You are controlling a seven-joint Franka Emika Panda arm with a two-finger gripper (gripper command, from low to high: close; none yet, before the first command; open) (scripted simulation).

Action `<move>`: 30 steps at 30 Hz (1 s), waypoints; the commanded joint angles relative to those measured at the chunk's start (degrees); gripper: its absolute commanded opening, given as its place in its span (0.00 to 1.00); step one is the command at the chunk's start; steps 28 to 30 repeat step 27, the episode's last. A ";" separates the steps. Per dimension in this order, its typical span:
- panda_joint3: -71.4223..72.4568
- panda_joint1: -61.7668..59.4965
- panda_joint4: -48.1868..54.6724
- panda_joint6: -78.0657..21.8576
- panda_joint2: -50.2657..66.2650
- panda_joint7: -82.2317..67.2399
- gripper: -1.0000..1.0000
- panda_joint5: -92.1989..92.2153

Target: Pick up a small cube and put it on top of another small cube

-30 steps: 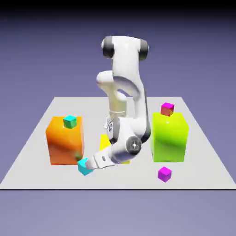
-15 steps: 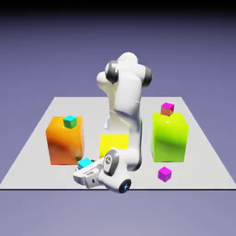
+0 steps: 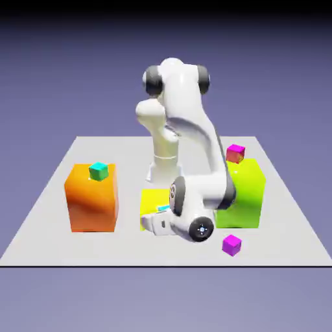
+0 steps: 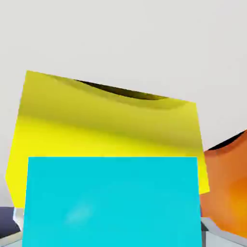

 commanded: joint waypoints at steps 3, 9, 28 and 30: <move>6.24 -1.03 -0.46 -4.01 -4.24 6.50 0.00 6.10; 16.98 3.57 -0.03 -14.46 -7.91 13.07 0.00 8.54; 28.81 13.07 -12.13 -20.96 -13.50 11.98 1.00 1.82; 28.81 13.07 -12.13 -20.96 -13.50 11.98 1.00 1.82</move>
